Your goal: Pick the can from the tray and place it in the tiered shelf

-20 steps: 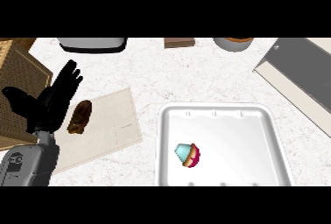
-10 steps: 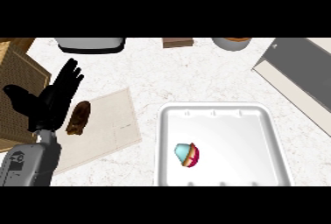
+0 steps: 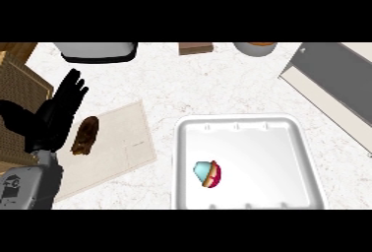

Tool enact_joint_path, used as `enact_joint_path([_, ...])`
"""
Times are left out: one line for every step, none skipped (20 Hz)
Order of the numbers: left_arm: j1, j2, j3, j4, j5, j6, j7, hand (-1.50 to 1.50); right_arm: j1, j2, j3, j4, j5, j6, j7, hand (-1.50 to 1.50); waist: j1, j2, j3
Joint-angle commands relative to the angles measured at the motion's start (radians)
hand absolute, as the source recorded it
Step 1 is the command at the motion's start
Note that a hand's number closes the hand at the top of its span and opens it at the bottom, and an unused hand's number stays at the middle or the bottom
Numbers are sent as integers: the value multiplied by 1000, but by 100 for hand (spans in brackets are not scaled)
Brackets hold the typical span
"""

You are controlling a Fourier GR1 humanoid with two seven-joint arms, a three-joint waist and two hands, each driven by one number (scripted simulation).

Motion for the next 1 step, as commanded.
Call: enact_joint_path([14,5,7,2,-2,-5,-19,0,81,3,10,-33,5,152,-225,-150,-10,-3,-1])
